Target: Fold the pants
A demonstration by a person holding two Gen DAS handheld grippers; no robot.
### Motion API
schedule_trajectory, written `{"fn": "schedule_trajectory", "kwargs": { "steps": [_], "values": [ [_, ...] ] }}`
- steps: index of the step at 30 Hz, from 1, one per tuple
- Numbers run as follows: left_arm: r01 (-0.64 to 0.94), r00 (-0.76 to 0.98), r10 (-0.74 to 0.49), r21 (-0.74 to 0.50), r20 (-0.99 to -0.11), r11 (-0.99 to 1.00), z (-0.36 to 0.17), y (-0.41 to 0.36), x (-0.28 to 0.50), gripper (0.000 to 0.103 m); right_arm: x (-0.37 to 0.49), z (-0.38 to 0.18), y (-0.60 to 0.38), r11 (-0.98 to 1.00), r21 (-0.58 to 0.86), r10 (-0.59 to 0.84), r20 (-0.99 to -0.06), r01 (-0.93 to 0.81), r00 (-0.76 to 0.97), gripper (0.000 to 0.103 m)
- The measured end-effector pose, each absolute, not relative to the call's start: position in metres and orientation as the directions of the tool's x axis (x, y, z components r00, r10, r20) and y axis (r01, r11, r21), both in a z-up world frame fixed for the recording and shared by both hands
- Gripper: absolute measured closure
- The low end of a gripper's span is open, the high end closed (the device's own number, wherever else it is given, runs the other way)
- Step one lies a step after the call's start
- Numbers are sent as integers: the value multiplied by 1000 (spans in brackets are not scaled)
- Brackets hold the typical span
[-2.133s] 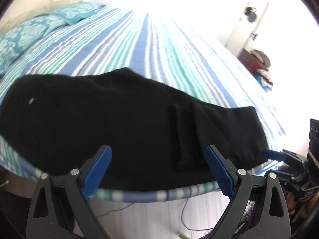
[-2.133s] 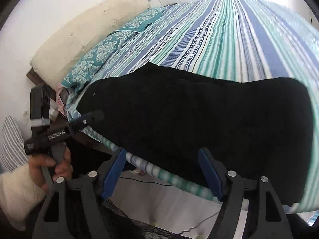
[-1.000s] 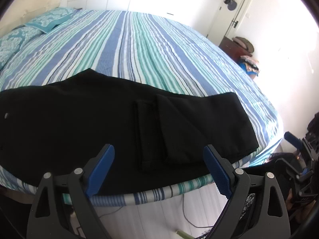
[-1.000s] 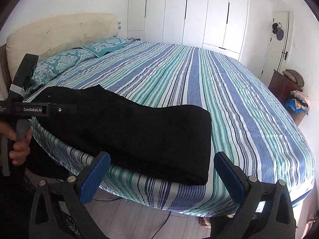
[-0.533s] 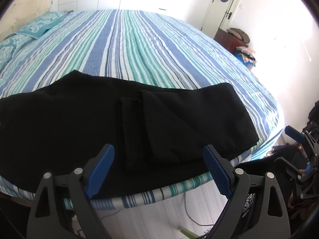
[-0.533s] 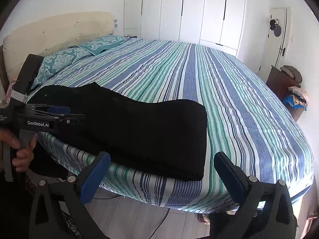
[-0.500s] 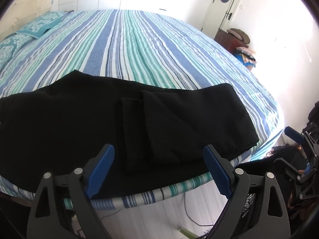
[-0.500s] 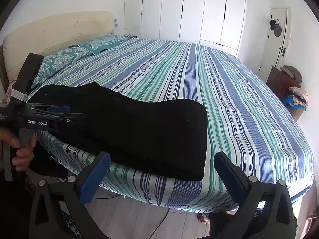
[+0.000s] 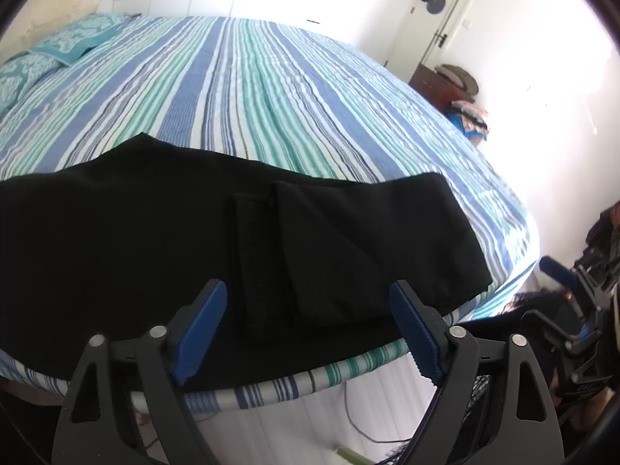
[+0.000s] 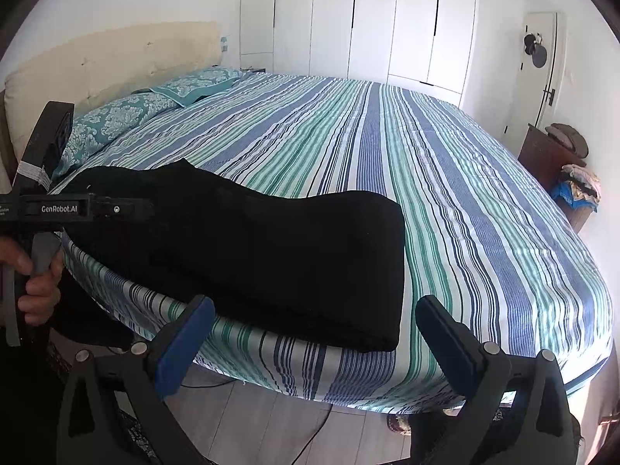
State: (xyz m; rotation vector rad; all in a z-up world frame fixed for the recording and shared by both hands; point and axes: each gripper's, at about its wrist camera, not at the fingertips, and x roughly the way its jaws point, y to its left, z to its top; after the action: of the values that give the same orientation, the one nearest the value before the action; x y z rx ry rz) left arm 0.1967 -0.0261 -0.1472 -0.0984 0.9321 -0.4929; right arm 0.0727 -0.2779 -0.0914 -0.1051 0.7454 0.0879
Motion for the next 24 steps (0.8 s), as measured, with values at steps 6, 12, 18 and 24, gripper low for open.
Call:
{"fn": "schedule_trajectory", "kwargs": {
  "steps": [6, 12, 18, 24],
  "values": [
    [372, 452, -432, -276, -780, 886, -160, -43, 209, 34, 75, -91, -286, 995, -42, 40, -684, -94, 728, 0],
    [370, 364, -444, -311, -819, 876, -180, -51, 217, 91, 74, -90, -291, 997, -35, 28, -682, -71, 731, 0],
    [390, 447, -409, -239, -796, 889, -156, -49, 202, 93, 74, -90, -293, 997, -32, 25, -680, -64, 732, 0],
    [301, 501, -311, -174, -808, 938, -145, -8, 199, 93, 74, -88, -294, 998, -23, 29, -673, -61, 739, 0]
  ]
}}
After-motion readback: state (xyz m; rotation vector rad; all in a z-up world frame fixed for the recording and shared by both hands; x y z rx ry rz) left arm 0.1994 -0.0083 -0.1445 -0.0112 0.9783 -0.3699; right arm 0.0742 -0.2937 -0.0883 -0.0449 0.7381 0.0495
